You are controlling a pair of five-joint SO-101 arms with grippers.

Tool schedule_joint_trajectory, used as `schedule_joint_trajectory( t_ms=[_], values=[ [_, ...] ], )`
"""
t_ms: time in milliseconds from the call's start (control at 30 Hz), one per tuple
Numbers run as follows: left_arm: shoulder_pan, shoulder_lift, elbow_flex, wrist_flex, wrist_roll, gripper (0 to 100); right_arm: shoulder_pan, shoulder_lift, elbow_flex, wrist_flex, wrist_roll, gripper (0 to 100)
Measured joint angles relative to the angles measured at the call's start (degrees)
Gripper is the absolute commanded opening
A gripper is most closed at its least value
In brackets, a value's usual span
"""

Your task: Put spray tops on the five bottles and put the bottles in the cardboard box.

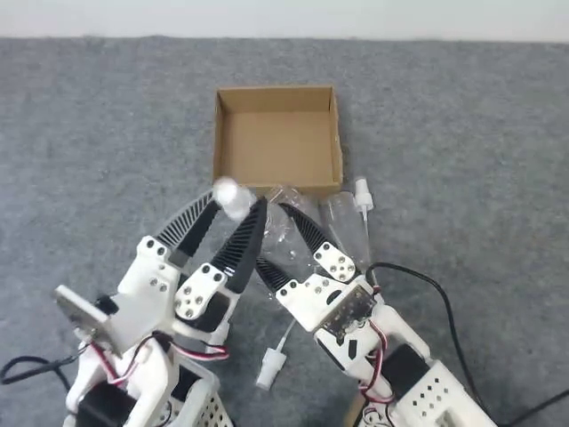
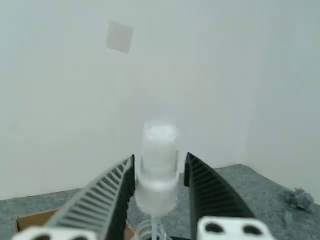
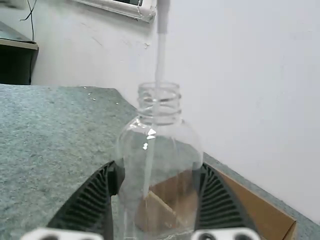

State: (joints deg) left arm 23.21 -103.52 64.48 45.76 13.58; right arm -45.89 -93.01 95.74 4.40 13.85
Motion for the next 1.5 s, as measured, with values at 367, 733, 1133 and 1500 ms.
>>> schedule_joint_trajectory(
  t_ms=[367,733,1133,1500],
  values=[
    [0.0,0.0,-2.7,1.8,0.0,20,0.0,0.1,0.0,0.0,0.0,0.7],
    [-6.9,0.0,-8.2,1.8,0.0,10,0.0,0.1,0.0,0.0,0.0,0.7],
    [-17.6,0.0,-5.5,1.8,0.1,10,0.0,0.1,0.0,2.7,0.0,0.7],
    [-19.1,0.0,8.9,1.8,2.7,10,0.0,0.1,0.0,2.8,0.0,0.7]
  ],
)
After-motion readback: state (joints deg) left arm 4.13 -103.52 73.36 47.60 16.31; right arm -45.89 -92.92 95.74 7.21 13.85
